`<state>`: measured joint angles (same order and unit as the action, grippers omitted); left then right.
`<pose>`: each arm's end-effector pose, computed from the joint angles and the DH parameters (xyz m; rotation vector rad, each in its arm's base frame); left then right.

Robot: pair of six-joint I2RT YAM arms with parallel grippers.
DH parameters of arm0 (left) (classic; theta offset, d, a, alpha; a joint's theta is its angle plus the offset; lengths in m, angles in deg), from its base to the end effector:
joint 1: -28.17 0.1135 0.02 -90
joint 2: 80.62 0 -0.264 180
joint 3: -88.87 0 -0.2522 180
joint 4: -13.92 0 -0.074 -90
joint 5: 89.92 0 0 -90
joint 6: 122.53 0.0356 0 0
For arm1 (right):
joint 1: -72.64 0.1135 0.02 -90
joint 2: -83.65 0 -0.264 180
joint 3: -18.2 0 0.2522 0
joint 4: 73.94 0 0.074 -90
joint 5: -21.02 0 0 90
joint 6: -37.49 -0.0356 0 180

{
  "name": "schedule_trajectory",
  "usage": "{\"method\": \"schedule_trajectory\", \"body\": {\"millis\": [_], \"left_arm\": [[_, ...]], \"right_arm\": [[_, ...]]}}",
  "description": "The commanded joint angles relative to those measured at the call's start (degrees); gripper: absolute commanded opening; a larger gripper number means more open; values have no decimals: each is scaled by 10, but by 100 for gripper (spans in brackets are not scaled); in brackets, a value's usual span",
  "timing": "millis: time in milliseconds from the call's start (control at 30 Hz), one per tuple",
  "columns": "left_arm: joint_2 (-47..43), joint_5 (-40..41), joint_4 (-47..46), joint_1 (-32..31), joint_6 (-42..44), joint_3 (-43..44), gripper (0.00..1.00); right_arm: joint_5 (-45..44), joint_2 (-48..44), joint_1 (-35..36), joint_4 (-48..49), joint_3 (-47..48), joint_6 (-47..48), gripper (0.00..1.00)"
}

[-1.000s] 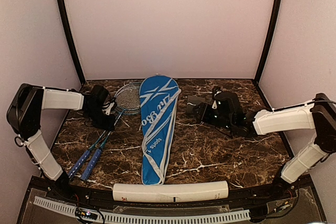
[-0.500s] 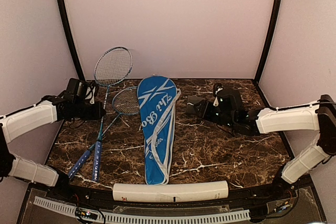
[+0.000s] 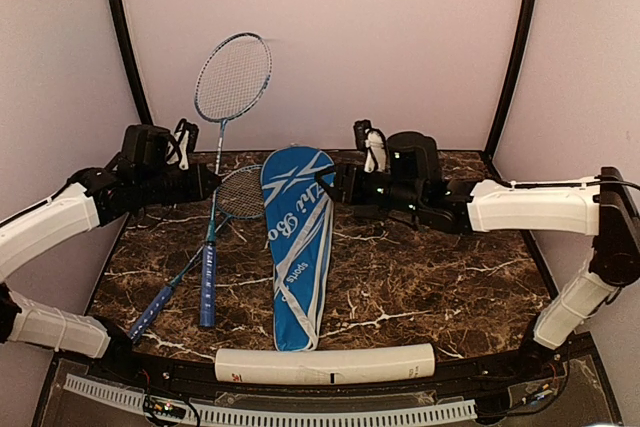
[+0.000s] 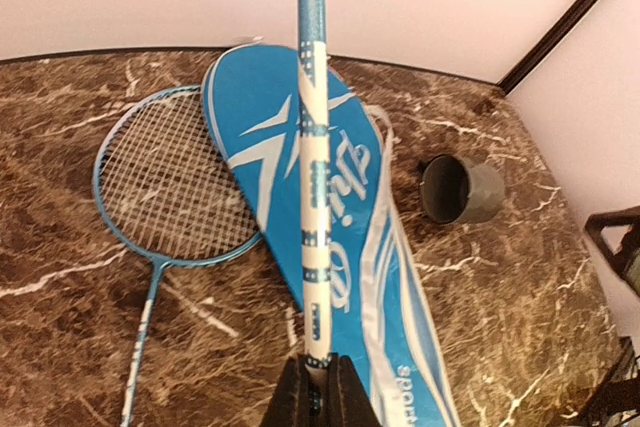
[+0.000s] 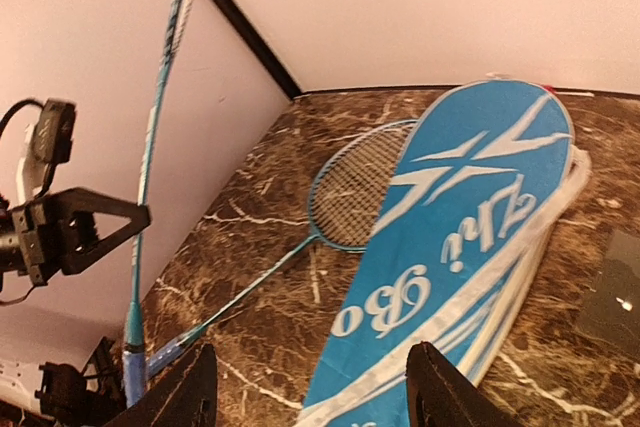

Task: Pack up the badminton gear

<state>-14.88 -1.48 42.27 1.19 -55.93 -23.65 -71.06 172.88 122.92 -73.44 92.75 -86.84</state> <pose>0.2327 -0.1195 0.3128 0.0826 2.0829 -0.5735 0.2353 0.2812 0.2867 -0.2418 1.9234 0.9900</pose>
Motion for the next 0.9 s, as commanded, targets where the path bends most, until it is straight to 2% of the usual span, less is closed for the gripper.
{"method": "schedule_trajectory", "body": {"millis": [0, 200, 400, 867], "left_arm": [[15, 2, -87, -44, -46, 41, 0], [47, 19, -187, -111, -100, 47, 0], [75, 26, -248, -142, -126, 52, 0], [97, 32, -293, -173, -153, 49, 0]], "right_arm": [[64, 41, 43, 17, 48, 44, 65], [97, 81, 74, -3, 111, 68, 64], [115, 93, 82, -19, 131, 90, 61], [80, 143, 83, -40, 186, 81, 36]]}}
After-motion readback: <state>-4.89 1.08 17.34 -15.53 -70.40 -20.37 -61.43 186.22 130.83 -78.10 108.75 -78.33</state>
